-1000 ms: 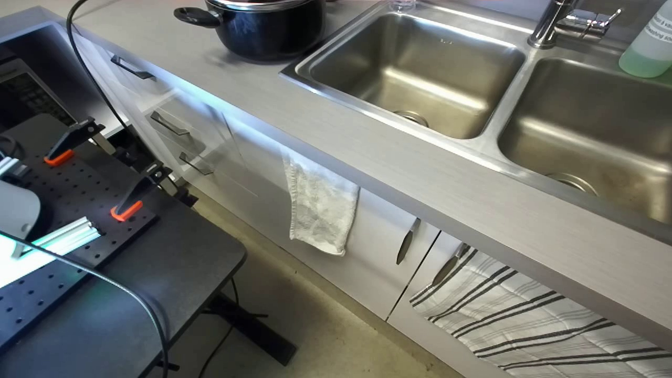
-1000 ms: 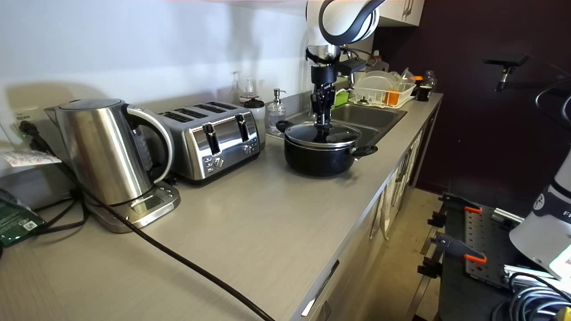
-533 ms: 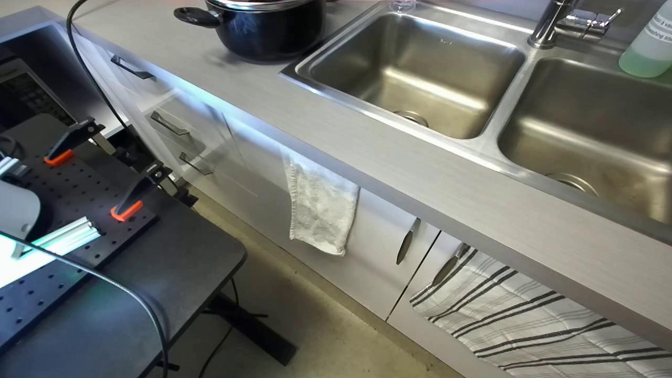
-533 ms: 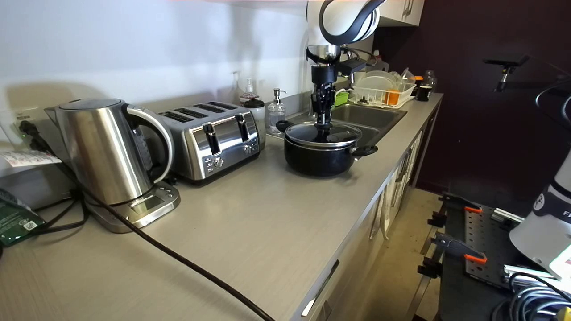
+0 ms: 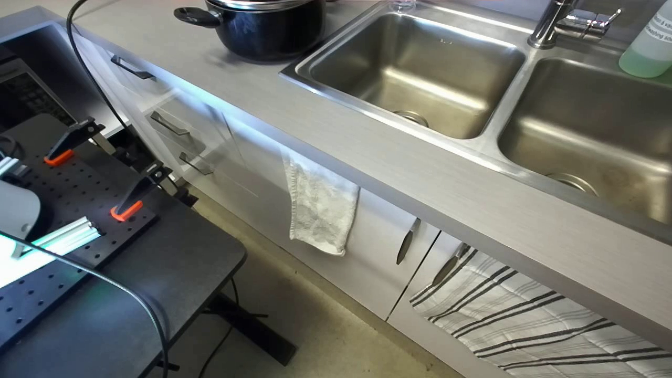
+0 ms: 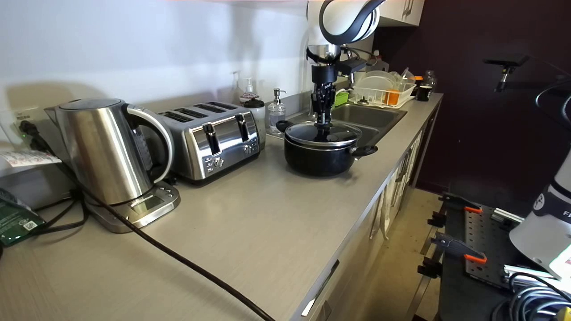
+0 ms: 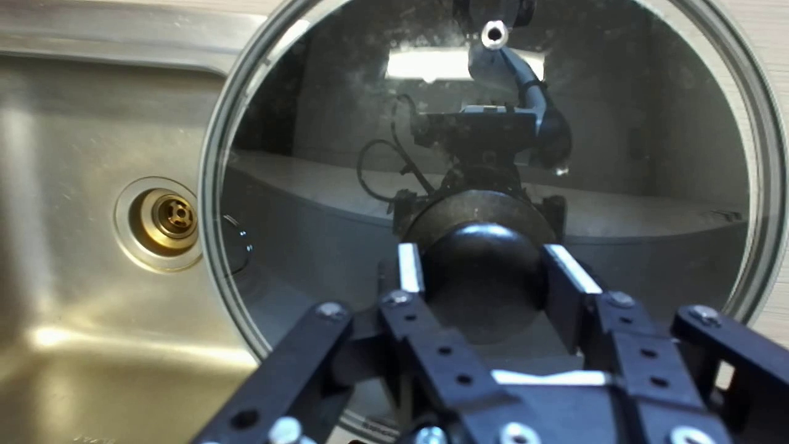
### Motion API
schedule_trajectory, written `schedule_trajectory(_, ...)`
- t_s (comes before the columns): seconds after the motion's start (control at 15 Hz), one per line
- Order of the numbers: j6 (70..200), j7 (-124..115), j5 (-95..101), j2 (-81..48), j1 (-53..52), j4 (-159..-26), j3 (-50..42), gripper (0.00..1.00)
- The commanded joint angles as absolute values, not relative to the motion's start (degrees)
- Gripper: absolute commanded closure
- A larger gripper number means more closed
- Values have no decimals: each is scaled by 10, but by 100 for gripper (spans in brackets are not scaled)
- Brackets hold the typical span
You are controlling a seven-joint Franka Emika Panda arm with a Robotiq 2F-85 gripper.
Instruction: Put the lid on the pot
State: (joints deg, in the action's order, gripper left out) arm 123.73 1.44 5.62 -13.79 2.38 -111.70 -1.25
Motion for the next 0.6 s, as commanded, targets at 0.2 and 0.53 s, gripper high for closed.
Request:
schedule_trajectory(0.2,1245,19,55,-137,24,-1114,-17,75)
schedule_trajectory(0.53,1261,20,62,-141,22,-1121,-16,75)
